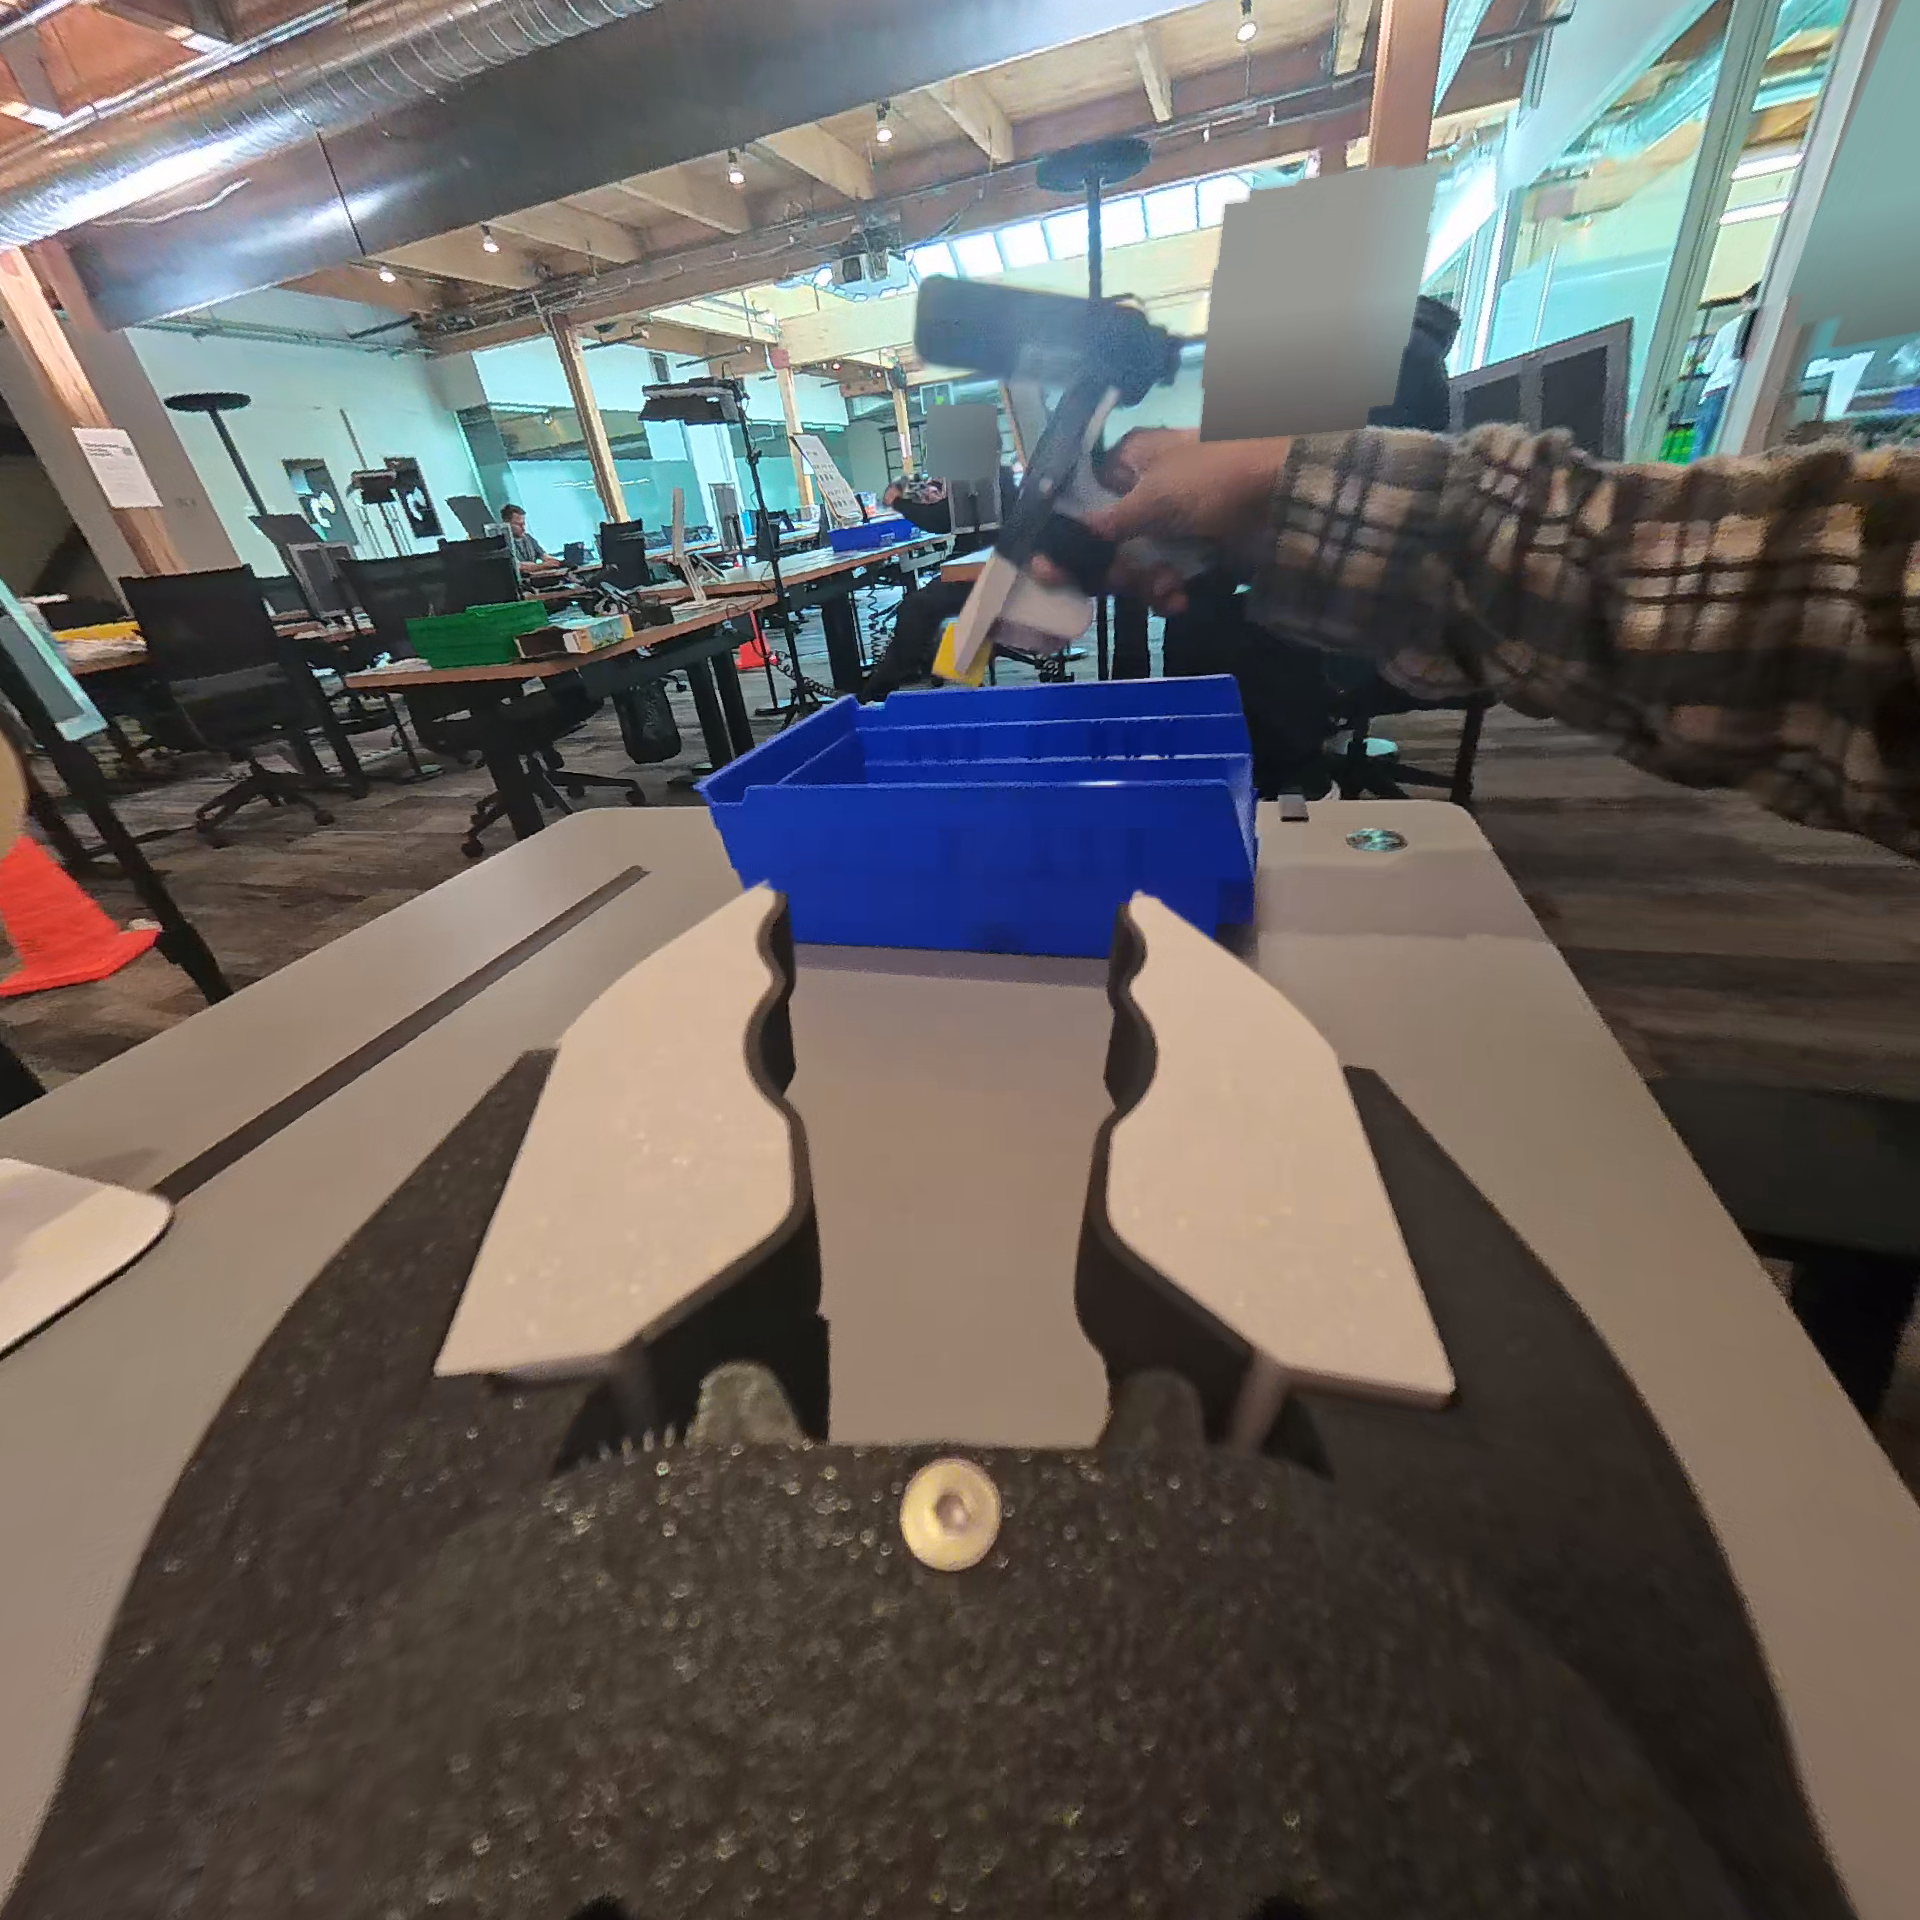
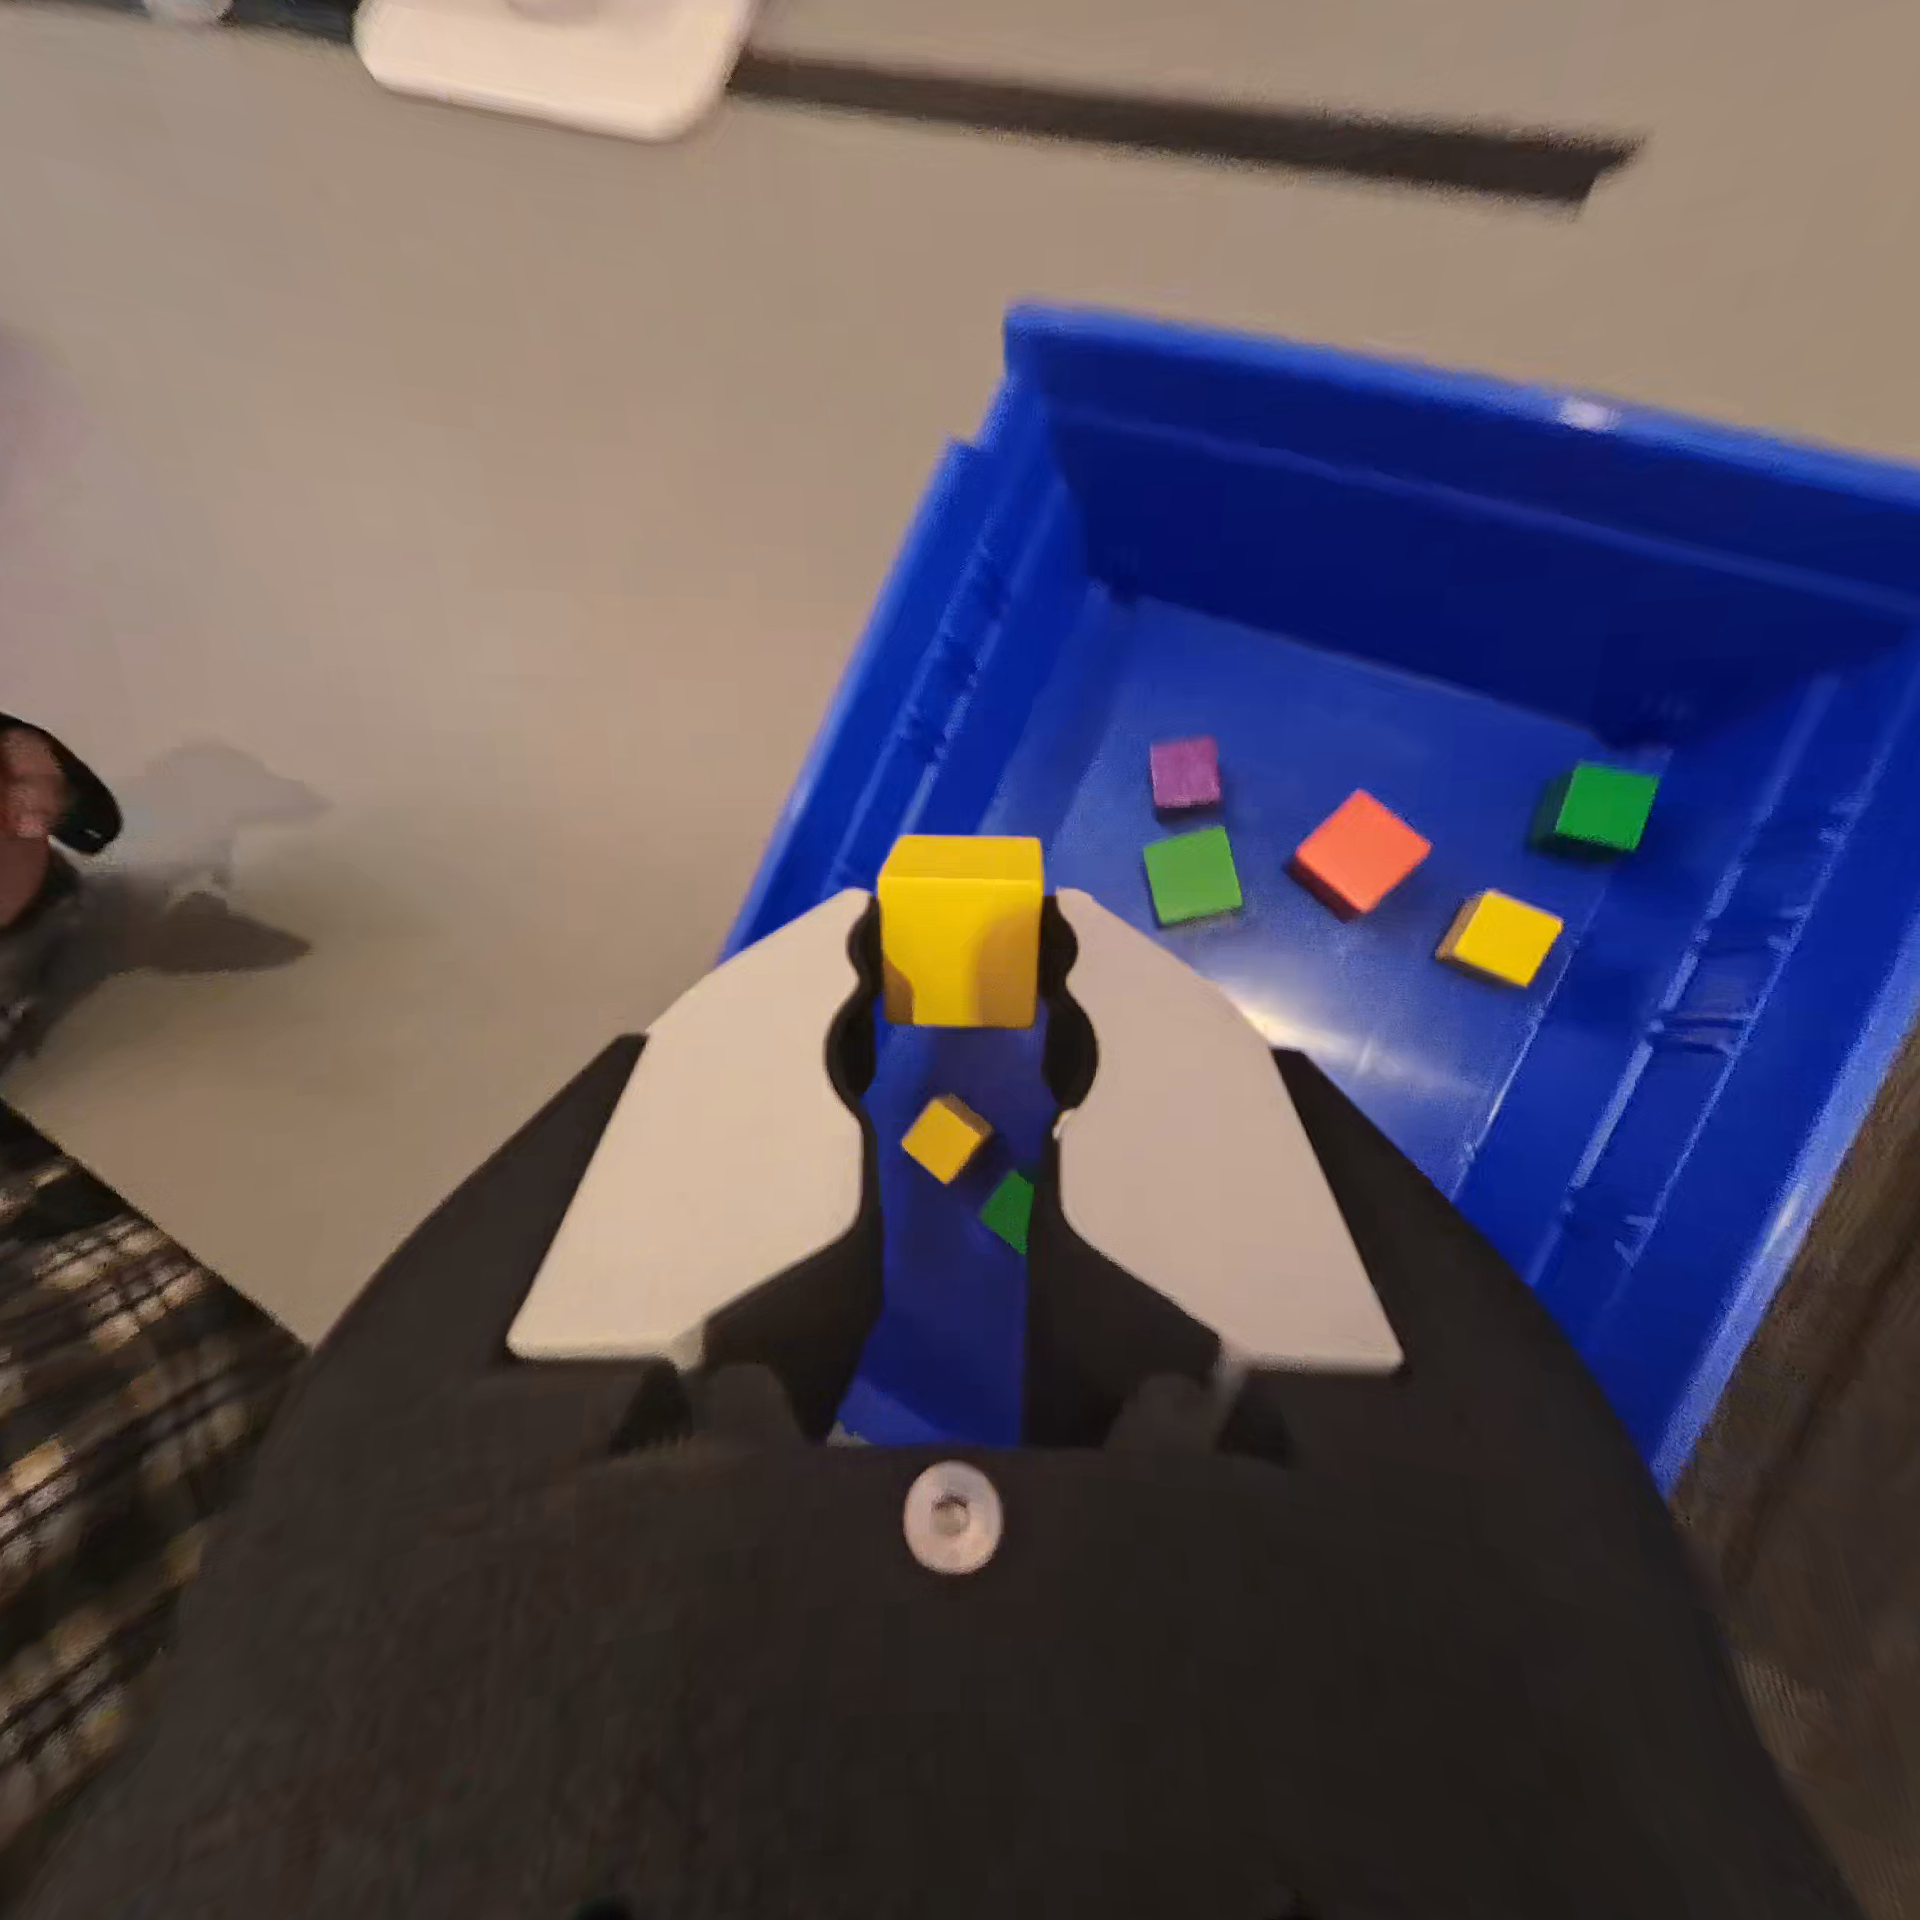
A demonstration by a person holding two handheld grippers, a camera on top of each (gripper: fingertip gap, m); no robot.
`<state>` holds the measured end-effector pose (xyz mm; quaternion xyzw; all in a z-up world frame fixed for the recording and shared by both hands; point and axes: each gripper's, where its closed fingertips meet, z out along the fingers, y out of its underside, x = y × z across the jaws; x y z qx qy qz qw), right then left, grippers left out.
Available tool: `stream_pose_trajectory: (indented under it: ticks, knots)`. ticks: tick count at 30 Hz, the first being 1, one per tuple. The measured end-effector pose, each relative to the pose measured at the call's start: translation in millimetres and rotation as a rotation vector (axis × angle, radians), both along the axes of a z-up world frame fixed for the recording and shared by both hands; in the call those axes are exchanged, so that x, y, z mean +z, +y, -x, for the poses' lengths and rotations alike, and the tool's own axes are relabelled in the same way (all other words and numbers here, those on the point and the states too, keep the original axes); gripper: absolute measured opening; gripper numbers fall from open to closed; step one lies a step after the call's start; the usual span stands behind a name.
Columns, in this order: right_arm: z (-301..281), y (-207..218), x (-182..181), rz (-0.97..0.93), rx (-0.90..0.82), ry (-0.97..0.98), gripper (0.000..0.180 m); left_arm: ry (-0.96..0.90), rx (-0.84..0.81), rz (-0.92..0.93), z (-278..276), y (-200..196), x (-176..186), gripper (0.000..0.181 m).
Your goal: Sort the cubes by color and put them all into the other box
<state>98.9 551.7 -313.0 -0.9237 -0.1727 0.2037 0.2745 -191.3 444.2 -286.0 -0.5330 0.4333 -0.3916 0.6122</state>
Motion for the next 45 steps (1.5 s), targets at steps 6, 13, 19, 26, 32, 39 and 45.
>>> stream_pose_trajectory:
  ticks: [6, 13, 19, 26, 32, 39, 45]
  knots:
    - [-2.9, 8.1, -60.7, 0.217, 0.072, -0.145, 0.028, 0.004, -0.035, 0.018, -22.7, -1.2, -3.3, 0.053]
    - [10.5, 30.8, -93.5, 0.257, 0.074, -0.162, 0.029, 0.07, -0.05, -0.009, -31.1, -6.6, -17.2, 0.045]
    - [13.7, 46.8, -105.9, 0.22, 0.051, -0.122, 0.046, 0.049, -0.054, 0.001, -27.3, -7.0, -14.1, 0.044]
    - [-51.3, 47.9, 20.4, -0.034, -0.119, -0.127, 0.072, 0.036, -0.033, -0.018, -14.7, -10.4, -8.0, 0.043]
    - [-143.0, 9.8, 47.6, 0.074, -0.328, -0.305, 0.074, 0.032, -0.009, -0.047, -4.7, -13.6, 3.3, 0.044]
    - [-155.5, -31.6, -37.7, 0.402, -0.371, -0.259, 0.078, 0.05, 0.077, -0.071, 33.5, -8.5, 6.8, 0.045]
    - [-151.9, -33.8, -71.4, 0.498, -0.402, -0.275, 0.053, 0.077, 0.222, -0.072, 82.0, 11.5, -0.5, 0.045]
